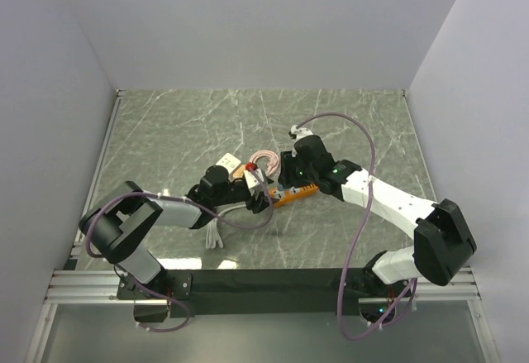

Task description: Insert the plug

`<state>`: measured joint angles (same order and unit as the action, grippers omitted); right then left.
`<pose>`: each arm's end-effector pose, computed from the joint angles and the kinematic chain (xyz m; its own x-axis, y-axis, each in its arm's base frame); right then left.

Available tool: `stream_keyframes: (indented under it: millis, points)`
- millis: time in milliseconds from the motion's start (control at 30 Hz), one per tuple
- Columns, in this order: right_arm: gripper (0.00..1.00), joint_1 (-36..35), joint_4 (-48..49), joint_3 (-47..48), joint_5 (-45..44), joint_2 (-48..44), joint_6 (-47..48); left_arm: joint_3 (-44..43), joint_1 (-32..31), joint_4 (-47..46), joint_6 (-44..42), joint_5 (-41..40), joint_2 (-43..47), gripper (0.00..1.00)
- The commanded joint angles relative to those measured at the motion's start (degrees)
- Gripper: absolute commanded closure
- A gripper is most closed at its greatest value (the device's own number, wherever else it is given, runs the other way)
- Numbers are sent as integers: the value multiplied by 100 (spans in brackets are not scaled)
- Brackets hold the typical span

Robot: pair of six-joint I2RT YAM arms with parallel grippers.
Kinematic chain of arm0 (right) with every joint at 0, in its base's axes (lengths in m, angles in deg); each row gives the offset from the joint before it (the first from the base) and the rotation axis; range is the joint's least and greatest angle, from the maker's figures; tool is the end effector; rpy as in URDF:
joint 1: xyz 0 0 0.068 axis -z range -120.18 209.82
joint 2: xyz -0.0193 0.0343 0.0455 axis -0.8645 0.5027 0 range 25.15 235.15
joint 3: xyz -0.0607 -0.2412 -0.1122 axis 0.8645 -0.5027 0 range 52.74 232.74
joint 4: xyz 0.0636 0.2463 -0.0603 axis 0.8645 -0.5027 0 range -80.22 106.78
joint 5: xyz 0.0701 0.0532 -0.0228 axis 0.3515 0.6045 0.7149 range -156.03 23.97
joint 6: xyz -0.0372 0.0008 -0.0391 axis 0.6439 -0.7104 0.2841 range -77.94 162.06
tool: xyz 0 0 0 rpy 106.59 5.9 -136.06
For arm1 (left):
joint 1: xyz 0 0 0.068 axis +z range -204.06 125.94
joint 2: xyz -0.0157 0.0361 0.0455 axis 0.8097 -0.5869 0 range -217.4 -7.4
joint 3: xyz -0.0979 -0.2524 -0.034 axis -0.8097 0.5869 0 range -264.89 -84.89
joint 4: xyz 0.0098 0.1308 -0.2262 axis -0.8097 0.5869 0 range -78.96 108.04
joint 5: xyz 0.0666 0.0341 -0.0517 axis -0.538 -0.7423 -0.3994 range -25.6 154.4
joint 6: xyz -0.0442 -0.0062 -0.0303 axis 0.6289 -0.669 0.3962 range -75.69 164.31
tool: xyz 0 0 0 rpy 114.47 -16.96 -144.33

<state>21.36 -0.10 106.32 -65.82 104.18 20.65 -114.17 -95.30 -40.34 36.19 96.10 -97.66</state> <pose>0.2330 0.1854 0.2478 -0.7186 -0.1047 -0.6875 -0.3887 0.8803 0.2722 0.2098 -0.2089 0.1750 0.0099 0.1510 -0.9885 0.9587 0.2797 0.0524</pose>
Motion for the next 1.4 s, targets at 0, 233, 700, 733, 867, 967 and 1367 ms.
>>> stream_keyframes:
  millis: [0,233,700,733,867,967,1367]
  points:
    - [100,5,19,-41,-503,-54,40,-140,-86,-118,-49,-103,-115,35]
    - [100,14,106,-23,-995,77,154,-218,-183,-391,65,-129,-501,35]
    - [100,22,343,-14,-1172,307,445,-500,-280,-803,118,-358,-1230,36]
    - [100,14,335,3,-1198,315,471,-500,-271,-874,126,-401,-1266,36]
    - [100,22,423,12,-1155,386,541,-561,-271,-1059,179,-402,-1442,35]
    - [100,22,353,65,-1146,456,541,-623,-271,-1068,170,-411,-1547,35]
    - [100,49,142,65,-1172,561,515,-834,-271,-778,83,-665,-1820,36]
